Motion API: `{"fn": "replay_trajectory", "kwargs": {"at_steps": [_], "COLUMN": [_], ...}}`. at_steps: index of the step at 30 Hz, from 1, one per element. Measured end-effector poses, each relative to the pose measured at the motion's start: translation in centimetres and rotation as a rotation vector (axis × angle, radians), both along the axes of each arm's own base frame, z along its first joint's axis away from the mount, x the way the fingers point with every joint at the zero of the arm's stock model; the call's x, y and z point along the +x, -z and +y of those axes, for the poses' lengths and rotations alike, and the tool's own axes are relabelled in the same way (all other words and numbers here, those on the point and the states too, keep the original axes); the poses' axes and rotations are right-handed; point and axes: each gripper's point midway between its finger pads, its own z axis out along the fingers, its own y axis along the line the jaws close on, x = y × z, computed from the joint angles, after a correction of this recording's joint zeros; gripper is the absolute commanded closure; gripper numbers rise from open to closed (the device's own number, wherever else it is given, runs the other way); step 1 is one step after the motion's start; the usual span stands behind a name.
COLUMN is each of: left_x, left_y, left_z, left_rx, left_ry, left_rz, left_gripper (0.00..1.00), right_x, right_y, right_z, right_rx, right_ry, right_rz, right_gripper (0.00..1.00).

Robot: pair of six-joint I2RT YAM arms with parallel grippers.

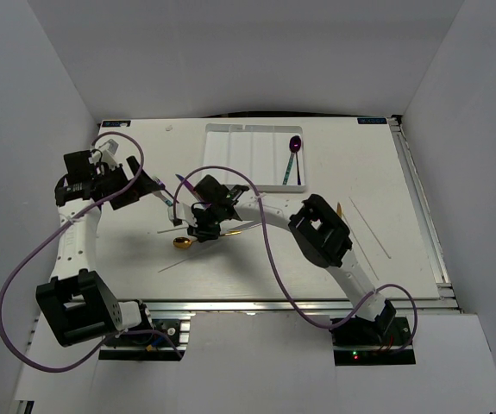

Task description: Sort the eating utensils into containers

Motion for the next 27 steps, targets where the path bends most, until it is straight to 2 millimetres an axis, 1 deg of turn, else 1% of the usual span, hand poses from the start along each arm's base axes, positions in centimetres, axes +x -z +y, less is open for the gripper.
{"fn": "replay_trajectory", "kwargs": {"at_steps": [2,3,6,7,8,14,19,22,25,27], "left_x": [0.0,0.1,0.1,0.1,0.1,0.1,0.4,0.6,0.9,1.1], "left_y": [0.2,0.2,0.3,0.3,0.3,0.3,0.1,0.0,-0.3,-0.4], "left_z": [0.2,0.2,0.4,0.4,0.5,0.5,0.6,0.6,0.7,0.7], "left_rx": [0.002,0.003,0.007,0.007,0.009,0.011,0.014,0.016,0.018,0.018], "left_ry": [-0.001,-0.001,-0.001,-0.001,0.000,0.001,0.001,0.001,0.002,0.005], "left_rz": [0.003,0.003,0.003,0.003,0.001,-0.001,-0.015,-0.024,-0.042,-0.055], "left_gripper": [0.02,0.02,0.02,0.02,0.02,0.02,0.02,0.02,0.02,0.02], "right_x": [-0.1,-0.1,-0.2,-0.2,-0.2,-0.2,-0.3,-0.8,-1.4,-1.8], "right_y": [0.1,0.1,0.1,0.1,0.2,0.2,0.0,-0.3,-1.3,-3.2], "right_z": [0.0,0.1,0.4,0.5,0.5,0.4,0.4,-0.2,-1.1,-1.5], "right_rx": [-0.001,-0.001,-0.001,-0.002,-0.004,-0.010,-0.009,-0.030,-0.042,-0.025], "right_ry": [-0.009,-0.016,-0.037,-0.044,-0.052,-0.080,-0.068,-0.040,0.000,0.037], "right_rz": [-0.004,-0.009,-0.024,-0.029,-0.035,-0.053,-0.043,-0.004,0.046,0.078], "right_gripper": [0.70,0.76,0.87,0.96,1.00,1.00,1.00,1.00,1.00,1.00]}}
